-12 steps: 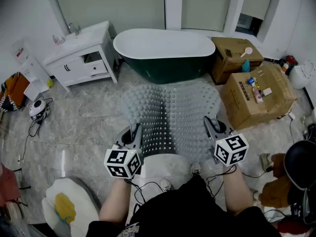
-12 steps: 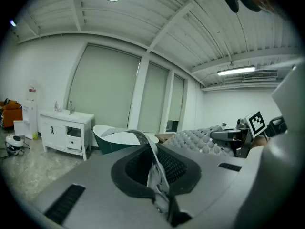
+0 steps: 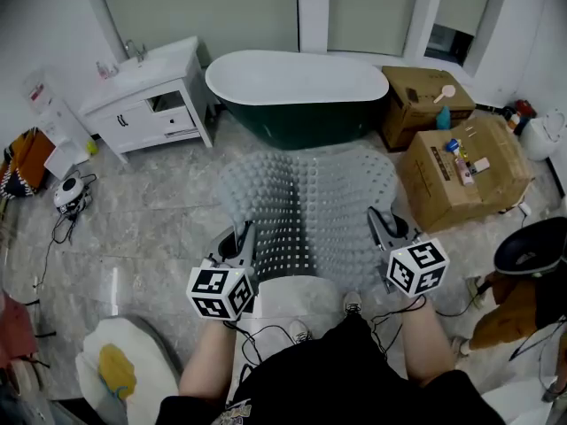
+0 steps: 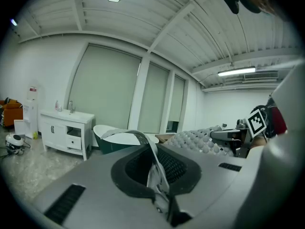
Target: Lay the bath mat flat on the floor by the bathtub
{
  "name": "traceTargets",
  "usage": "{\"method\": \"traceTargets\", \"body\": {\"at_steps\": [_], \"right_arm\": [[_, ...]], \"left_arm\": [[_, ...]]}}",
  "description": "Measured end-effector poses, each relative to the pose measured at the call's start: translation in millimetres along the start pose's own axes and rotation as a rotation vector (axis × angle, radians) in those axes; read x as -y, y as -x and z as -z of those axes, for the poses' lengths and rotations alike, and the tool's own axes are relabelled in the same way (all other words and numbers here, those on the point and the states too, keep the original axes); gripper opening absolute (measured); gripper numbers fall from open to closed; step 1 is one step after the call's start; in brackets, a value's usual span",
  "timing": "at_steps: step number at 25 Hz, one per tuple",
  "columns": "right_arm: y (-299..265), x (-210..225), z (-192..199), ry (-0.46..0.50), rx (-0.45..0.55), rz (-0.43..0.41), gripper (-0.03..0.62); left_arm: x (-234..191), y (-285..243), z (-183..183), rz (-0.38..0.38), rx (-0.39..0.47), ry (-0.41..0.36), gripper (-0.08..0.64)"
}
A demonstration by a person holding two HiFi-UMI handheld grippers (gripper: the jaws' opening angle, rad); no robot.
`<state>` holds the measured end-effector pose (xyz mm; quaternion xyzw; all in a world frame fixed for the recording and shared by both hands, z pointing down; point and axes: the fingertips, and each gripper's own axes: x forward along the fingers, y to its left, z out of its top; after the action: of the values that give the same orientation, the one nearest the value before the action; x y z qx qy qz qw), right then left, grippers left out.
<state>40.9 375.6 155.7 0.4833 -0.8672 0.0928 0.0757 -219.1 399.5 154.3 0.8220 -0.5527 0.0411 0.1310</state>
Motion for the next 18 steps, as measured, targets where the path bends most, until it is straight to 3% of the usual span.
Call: {"method": "traceTargets", "body": {"at_steps": [18], "right_arm": [[-4.5, 7.5, 3.0, -0.009, -0.003, 0.014, 0.031]], "left_arm": [[-4.8, -5.4, 3.8, 0.009, -0.004, 0.007, 0.032]]}}
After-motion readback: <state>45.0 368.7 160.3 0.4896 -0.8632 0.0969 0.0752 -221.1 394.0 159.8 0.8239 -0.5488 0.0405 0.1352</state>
